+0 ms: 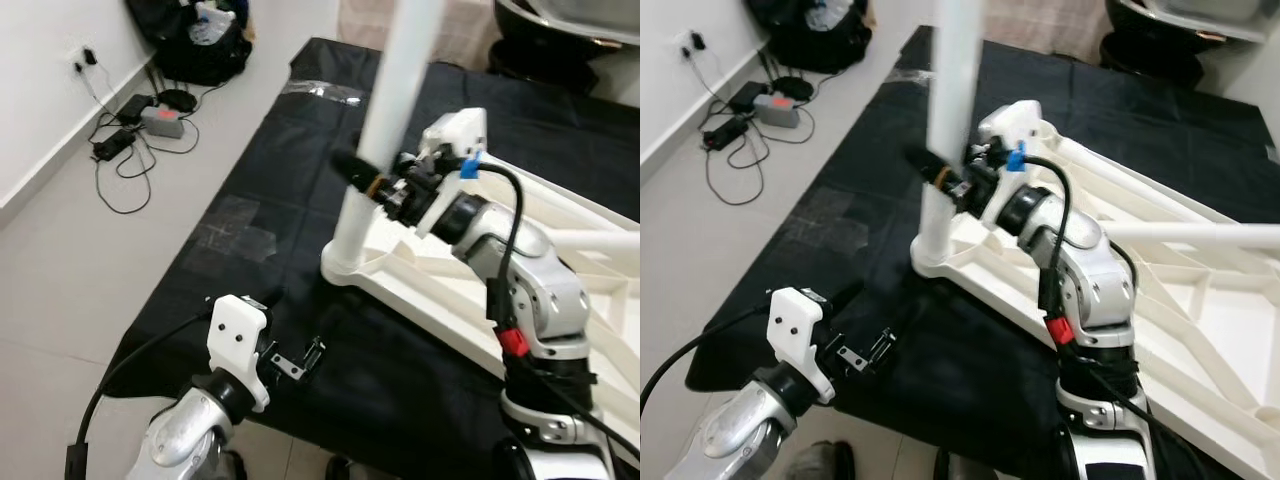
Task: Building children table
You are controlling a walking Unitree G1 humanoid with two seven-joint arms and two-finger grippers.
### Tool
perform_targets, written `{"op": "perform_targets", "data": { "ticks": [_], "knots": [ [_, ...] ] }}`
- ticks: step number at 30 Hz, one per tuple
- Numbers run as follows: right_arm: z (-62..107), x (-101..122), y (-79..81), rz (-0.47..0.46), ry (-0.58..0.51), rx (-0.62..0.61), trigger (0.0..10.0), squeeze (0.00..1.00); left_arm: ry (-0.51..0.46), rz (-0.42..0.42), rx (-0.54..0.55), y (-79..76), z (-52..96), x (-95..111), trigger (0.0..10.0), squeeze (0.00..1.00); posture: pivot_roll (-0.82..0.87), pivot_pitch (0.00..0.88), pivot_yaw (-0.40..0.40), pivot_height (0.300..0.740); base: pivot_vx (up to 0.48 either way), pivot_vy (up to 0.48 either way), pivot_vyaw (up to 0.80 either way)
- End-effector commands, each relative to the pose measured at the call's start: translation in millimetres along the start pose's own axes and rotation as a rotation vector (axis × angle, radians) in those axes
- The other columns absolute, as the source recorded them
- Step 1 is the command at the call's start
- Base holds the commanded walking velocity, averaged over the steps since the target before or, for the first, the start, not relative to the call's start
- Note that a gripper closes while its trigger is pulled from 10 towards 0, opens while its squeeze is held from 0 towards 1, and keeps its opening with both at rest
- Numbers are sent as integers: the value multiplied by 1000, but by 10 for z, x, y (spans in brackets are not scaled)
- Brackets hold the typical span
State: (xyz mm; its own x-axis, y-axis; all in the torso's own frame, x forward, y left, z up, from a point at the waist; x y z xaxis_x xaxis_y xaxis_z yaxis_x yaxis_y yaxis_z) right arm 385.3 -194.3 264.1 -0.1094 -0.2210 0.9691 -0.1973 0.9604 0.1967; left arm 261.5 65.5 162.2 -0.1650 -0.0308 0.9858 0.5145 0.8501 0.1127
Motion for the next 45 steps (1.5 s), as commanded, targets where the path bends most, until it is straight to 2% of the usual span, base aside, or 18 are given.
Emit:
{"op": "perform_targets", "data": {
  "ticks": [1, 3, 5, 7, 15, 18, 19, 20, 21, 27, 32, 36, 37, 38, 39, 40, 41, 45],
  "knots": [
    [511, -340, -1414, 2, 116, -630, 0, 0, 29, 4, 21, 50, -8, -149, 10000, 0, -61, 20, -118, 740, 0, 0, 0],
    [511, -340, -1414, 2, 116, -630, 0, 0, 29, 4, 21, 50, -8, -149, 10000, 0, -61, 20, -118, 740, 0, 0, 0],
    [665, -215, -1928, 14, 71, -827, 0, 0, 37, -11, 49, 108, -60, -231, 10000, 0, -42, 0, -129, 740, 0, 0, 0],
    [672, -172, -1992, 8, 54, -863, 0, 0, 38, -17, 59, 136, -80, -258, 10000, 0, -29, 0, -136, 740, 0, 0, 0],
    [447, -297, -1599, -73, 66, -839, 0, 0, 29, -30, 76, 208, -101, -299, 10000, 0, -20, 0, -139, 740, 0, 0, 0],
    [245, -353, -1334, -80, 76, -689, 0, 0, 24, -31, 74, 212, -91, -302, 10000, 0, -22, 0, -133, 740, 0, 0, 0],
    [99, -379, -1095, -77, 95, -538, 10000, 0, 24, -31, 71, 210, -80, -301, 10000, 0, -23, 0, -127, 740, 0, 0, 0],
    [99, -379, -1095, -77, 95, -538, 10000, 0, 24, -31, 71, 210, -80, -301, 10000, 0, -23, 0, -127, 740, 0, 0, 0],
    [-18, -376, -873, -73, 93, -395, 10000, 1000, 23, -30, 68, 203, -69, -302, 10000, 0, -23, 0, -125, 740, 0, 0, 0],
    [-183, -135, -350, -36, 23, -30, 10000, 1000, 18, -30, 64, 187, -35, -301, 10000, 0, -27, 4, -115, 740, 0, 0, 0],
    [-146, -69, -198, -9, 30, 75, 10000, 1000, 18, -33, 67, 204, -25, -306, 10000, 0, -34, 9, -108, 740, 0, 0, 0],
    [-4, 88, -79, -124, -18, 198, 10000, 996, 23, -44, 65, 219, 2, -308, 10000, 0, -53, 14, -88, 740, 0, 0, 0],
    [41, 131, -31, -157, -34, 238, 10000, 784, 26, -37, 73, 235, 3, -313, 10000, 0, -62, 16, -83, 740, 0, 0, 0],
    [72, 157, 3, -175, -43, 265, 10000, 784, 29, -31, 80, 246, 3, -317, 10000, 0, -62, 16, -83, 740, 0, 0, 0],
    [91, 166, -7, -161, -50, 266, 10000, 475, 35, -28, 84, 257, -1, -318, 10000, 0, -68, 20, -80, 740, 0, 0, 0],
    [103, 169, -19, -149, -53, 262, 10000, 475, 40, -26, 86, 263, -2, -319, 10000, 0, -70, 23, -82, 740, 0, 0, 0],
    [141, 144, 0, -163, -47, 284, 10000, 67, 58, -21, 85, 273, -2, -336, 10000, 0, -72, 19, -81, 740, 0, 0, 0],
    [241, 13, 103, -177, -9, 333, 10000, 0, 90, -19, 116, 348, 14, -362, 10000, 0, -91, 31, -71, 740, 0, 0, 0]
  ]
}}
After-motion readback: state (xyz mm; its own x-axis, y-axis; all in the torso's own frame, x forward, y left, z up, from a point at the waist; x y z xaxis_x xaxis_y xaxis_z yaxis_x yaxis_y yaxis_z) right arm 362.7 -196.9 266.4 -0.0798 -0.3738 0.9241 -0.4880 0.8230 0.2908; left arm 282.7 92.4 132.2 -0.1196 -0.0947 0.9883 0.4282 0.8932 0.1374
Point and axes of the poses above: a point about 5 cm out from each wrist's last joint towards the gripper, its own z axis pointing back from the gripper into the wrist, its own x axis along the axis of the wrist's last joint, y = z × x, the point moved 5 cm from there along -z, pointing out of the wrist towards the gripper, and after that the axes turned 10 degrees about -z, right-handed, at the moved point
